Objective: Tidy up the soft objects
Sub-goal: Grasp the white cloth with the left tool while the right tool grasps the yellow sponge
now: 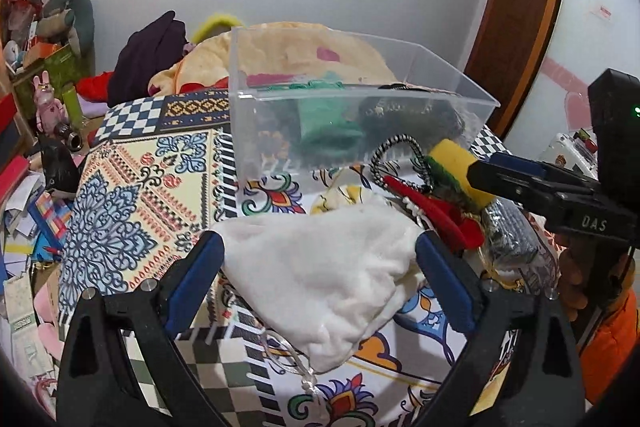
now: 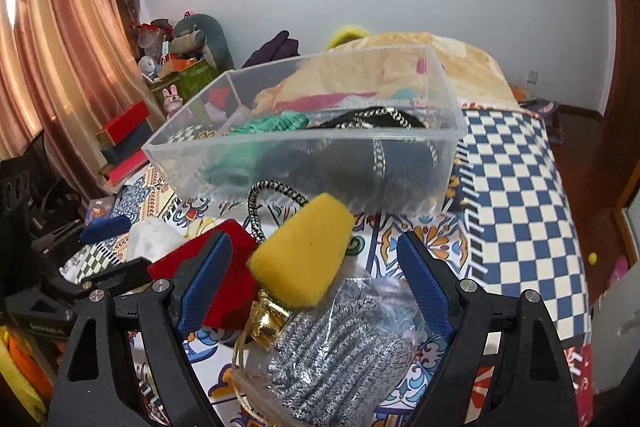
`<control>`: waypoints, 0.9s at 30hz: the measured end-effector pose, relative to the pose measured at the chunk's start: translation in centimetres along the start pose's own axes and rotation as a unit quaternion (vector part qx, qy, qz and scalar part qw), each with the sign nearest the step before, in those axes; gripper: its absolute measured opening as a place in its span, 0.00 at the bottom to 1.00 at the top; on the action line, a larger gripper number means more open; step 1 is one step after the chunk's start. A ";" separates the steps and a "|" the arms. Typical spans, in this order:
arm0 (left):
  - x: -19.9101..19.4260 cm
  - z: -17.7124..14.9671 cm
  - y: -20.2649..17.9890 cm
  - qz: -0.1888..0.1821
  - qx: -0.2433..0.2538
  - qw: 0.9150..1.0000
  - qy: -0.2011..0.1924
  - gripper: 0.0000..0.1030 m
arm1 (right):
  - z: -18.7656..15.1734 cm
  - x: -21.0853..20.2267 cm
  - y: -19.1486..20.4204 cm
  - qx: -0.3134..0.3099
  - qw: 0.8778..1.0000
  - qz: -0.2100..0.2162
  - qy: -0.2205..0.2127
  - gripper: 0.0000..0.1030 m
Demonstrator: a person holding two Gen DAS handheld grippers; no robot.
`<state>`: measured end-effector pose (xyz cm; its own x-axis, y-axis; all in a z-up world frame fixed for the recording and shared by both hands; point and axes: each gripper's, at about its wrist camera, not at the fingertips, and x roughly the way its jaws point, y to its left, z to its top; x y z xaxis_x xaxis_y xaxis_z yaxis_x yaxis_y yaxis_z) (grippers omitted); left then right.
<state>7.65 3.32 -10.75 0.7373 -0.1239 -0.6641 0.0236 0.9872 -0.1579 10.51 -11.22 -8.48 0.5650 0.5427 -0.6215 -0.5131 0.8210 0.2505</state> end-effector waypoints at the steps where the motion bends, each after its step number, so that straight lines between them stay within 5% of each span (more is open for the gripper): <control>1: 0.0 -0.2 -0.1 0.001 0.000 1.000 -0.001 0.95 | -0.1 0.1 -0.1 0.003 1.000 0.002 0.004 0.80; 3: -0.1 -0.5 -0.1 -0.001 -0.001 1.000 -0.006 0.94 | -0.3 0.1 -0.3 0.007 1.000 0.003 0.005 0.79; 8: -0.3 -1.2 -0.4 -0.018 0.003 1.000 -0.003 0.73 | -0.7 0.0 -0.7 0.017 1.000 0.023 0.013 0.52; 13: 0.1 -1.7 -0.8 -0.021 0.009 1.000 0.001 0.60 | -1.1 -0.6 0.1 0.008 1.000 0.025 0.006 0.42; 19: 0.1 -1.7 -0.6 -0.030 0.001 1.000 0.002 0.36 | -1.1 -1.1 0.9 0.001 1.000 0.023 -0.005 0.39; 27: -2.0 -1.4 -0.5 -0.020 0.001 0.999 -0.028 0.24 | -0.4 -2.7 0.5 -0.002 0.999 0.013 -0.031 0.39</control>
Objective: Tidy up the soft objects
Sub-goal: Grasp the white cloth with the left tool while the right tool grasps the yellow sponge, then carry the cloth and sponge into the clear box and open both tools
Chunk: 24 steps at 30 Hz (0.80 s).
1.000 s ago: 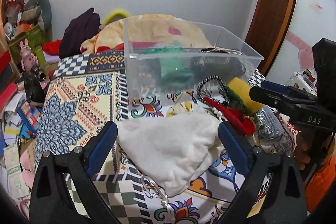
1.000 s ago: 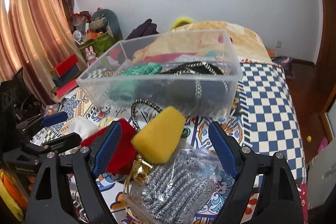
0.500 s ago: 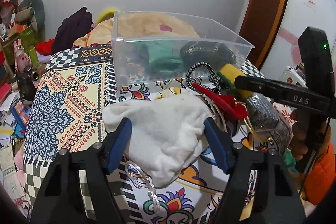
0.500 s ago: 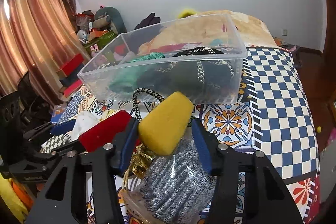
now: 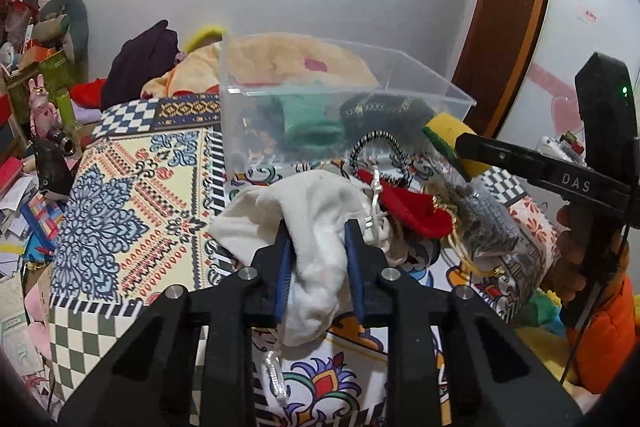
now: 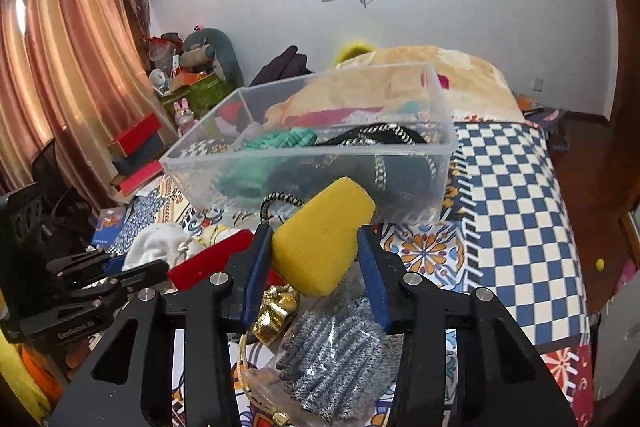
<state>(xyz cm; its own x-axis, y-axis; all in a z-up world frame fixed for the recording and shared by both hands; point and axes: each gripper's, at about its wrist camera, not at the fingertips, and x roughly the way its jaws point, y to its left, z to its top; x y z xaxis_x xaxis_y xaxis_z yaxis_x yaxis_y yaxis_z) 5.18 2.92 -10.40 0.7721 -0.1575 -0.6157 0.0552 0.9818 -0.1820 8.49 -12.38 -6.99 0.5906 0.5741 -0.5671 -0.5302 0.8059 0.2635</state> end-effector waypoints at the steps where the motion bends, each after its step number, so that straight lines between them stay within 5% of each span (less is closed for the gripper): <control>1: -0.3 0.2 0.1 0.002 -0.002 1.000 -0.005 0.23 | 0.1 -0.2 0.0 -0.001 1.000 -0.001 -0.003 0.39; 24: -4.5 9.1 -0.8 0.027 0.022 0.989 -0.141 0.24 | 5.7 -2.6 2.6 -0.046 0.994 0.000 -0.095 0.39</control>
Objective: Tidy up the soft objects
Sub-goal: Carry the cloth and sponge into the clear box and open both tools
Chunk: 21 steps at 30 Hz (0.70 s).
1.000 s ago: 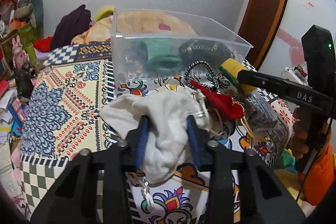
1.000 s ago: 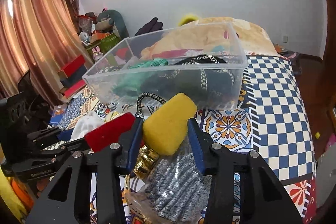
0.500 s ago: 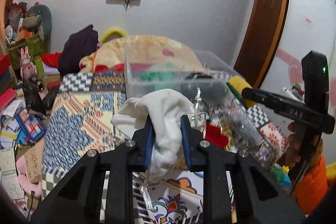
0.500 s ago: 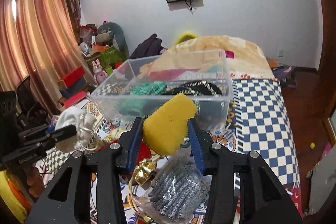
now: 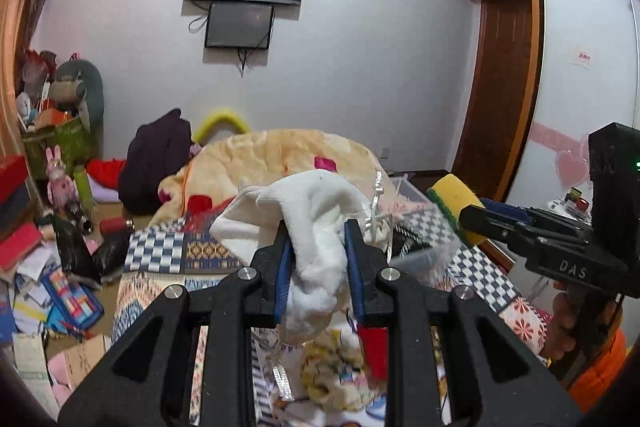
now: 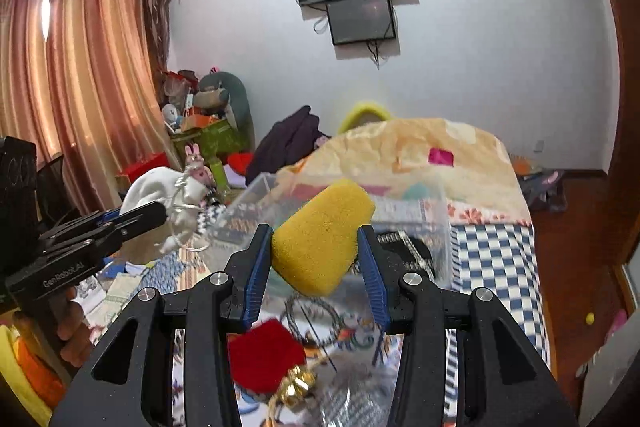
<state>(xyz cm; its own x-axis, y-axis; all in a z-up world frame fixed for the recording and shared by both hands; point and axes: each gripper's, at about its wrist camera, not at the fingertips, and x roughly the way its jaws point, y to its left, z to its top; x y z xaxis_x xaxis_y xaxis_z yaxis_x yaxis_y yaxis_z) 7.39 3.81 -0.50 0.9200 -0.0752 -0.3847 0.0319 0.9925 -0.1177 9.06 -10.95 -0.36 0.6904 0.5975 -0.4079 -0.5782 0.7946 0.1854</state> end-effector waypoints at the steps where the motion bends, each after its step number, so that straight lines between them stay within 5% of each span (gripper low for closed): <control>1: 0.4 0.4 0.0 0.002 0.001 1.000 -0.001 0.24 | 0.3 0.2 0.2 -0.004 1.000 -0.001 -0.003 0.39; 10: 4.5 1.4 1.0 0.005 -0.017 0.999 0.028 0.24 | 2.1 3.1 0.8 -0.027 1.000 -0.009 0.000 0.39; 21: 9.5 0.8 0.6 -0.001 -0.014 0.997 0.082 0.24 | 0.7 7.5 0.6 -0.037 0.997 -0.023 0.062 0.39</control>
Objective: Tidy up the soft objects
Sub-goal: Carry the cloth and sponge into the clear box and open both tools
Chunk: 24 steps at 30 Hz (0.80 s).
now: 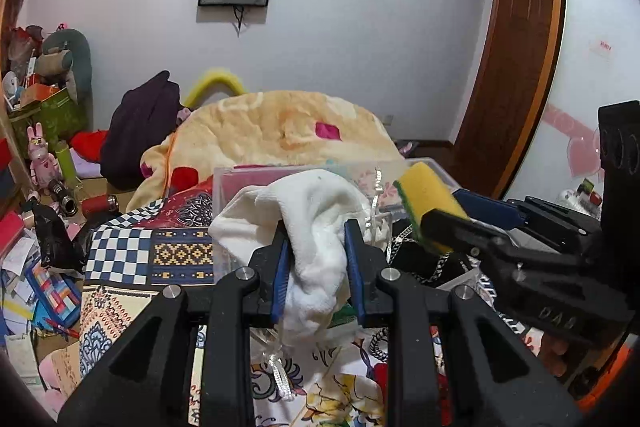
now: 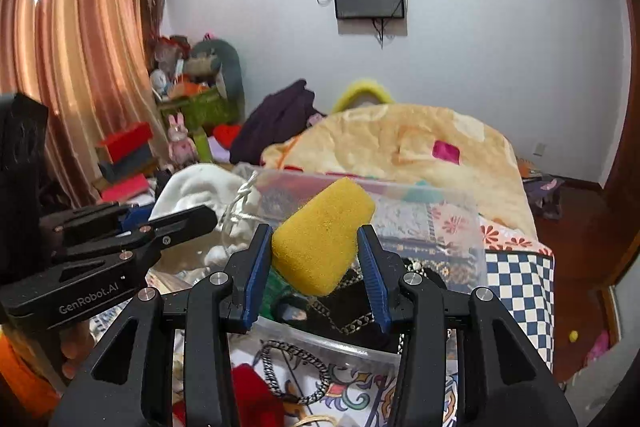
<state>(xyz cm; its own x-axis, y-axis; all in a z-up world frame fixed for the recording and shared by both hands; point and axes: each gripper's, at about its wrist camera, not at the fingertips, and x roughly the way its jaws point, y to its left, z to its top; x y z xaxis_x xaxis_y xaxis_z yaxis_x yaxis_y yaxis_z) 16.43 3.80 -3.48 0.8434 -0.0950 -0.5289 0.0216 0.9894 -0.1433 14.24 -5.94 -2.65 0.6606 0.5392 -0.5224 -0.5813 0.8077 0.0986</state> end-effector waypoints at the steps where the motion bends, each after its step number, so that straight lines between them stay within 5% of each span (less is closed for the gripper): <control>1: 0.5 -0.1 0.0 0.002 0.001 1.000 0.006 0.24 | -0.1 0.2 -0.1 0.000 1.000 -0.001 0.005 0.39; 6: 1.9 -0.5 0.1 0.004 -0.002 1.000 0.025 0.26 | -0.7 1.3 -0.6 0.001 1.000 -0.001 0.027 0.39; 13: 2.3 -1.0 0.0 0.012 0.005 0.999 0.033 0.46 | -1.1 2.2 -0.7 0.003 0.999 -0.004 0.047 0.39; 20: 1.4 -0.9 0.2 0.004 0.000 1.000 0.027 0.48 | -1.0 1.7 -0.9 0.005 0.999 -0.019 0.044 0.65; 24: 0.0 -0.7 0.1 0.003 0.001 1.000 0.013 0.53 | -0.7 0.4 -1.2 0.008 0.999 -0.016 0.029 0.69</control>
<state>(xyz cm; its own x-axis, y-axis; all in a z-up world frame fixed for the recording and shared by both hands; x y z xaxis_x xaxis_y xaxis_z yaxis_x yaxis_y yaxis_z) 16.05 3.84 -4.03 0.8297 -0.0912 -0.5508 0.0177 0.9904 -0.1374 14.88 -6.89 -3.52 0.6503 0.4984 -0.5734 -0.5518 0.8286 0.0944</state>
